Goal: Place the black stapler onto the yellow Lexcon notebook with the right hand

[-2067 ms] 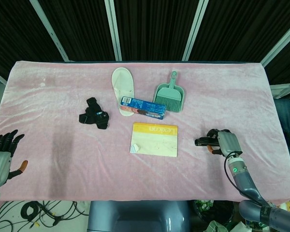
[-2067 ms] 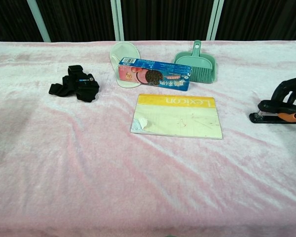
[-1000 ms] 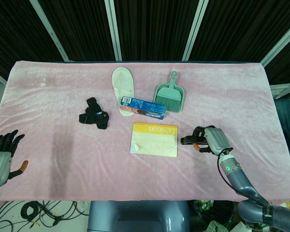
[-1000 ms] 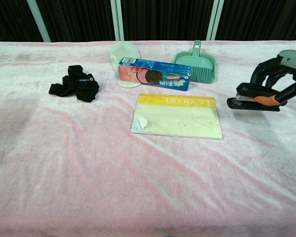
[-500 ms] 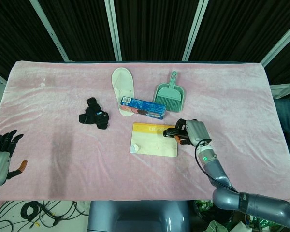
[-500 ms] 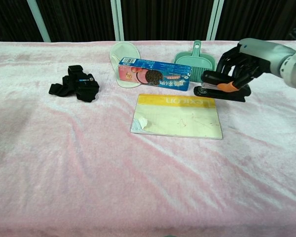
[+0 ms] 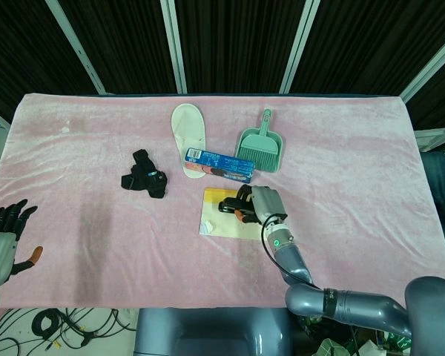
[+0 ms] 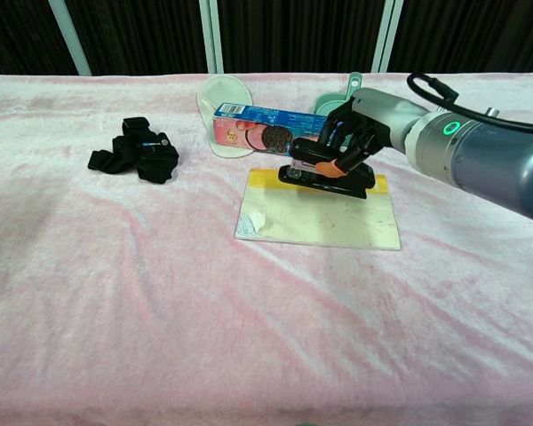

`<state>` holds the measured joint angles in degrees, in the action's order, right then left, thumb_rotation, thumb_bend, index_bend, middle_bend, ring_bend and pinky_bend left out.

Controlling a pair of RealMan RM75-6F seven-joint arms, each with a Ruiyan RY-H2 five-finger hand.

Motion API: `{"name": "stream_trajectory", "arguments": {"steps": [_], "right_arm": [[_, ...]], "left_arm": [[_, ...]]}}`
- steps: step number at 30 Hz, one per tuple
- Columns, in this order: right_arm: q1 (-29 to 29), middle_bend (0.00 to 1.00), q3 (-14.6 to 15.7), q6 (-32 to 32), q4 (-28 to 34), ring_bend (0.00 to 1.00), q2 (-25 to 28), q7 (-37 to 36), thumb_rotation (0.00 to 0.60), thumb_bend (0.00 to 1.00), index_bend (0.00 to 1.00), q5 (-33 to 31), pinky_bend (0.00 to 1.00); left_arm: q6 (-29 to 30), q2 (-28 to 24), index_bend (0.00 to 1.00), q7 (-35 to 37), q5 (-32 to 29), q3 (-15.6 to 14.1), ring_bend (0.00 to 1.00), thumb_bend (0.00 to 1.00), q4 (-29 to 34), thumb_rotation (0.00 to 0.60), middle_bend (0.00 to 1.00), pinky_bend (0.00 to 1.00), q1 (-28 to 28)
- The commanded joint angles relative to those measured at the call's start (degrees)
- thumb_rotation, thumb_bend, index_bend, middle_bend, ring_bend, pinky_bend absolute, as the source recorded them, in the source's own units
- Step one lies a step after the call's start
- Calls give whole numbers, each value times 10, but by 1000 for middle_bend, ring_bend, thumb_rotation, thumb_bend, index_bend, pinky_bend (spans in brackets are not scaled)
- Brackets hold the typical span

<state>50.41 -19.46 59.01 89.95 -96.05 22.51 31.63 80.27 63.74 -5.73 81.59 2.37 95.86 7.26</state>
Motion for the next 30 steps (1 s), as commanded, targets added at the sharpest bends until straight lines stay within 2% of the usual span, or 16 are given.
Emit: {"name": "stream_trajectory", "arguments": {"steps": [1,15,20,23,26,30], "right_arm": [[4,492,1,2,-9,479,-9,2,600,363,545,-1,297],[10,443,38,-5,-55,455,-35,30,600,347,545,27,295],[8,420,40,-9,-65,450,-45,23,600,327,529,31,295],[6,391,38,-3,-73,429,-54,18,600,306,479,40,294],[3,321,37,2,-74,383,-56,18,600,275,411,45,268],[0,198,38,4,-67,273,-52,22,600,227,308,47,209]], "left_arm": [[0,0,123,0,0,0,0,325,1,600,14,2,0],[0,-1,122,0,0,0,0,325,0,600,14,2,0],[0,-1,120,-1,-1,0,0,325,1,600,14,2,0],[0,-2,119,0,-3,0,0,324,2,600,14,2,-1],[-1,-2,119,-1,-4,0,0,325,2,600,14,2,0],[-1,-3,118,-2,-4,0,0,324,3,600,14,2,0]]}}
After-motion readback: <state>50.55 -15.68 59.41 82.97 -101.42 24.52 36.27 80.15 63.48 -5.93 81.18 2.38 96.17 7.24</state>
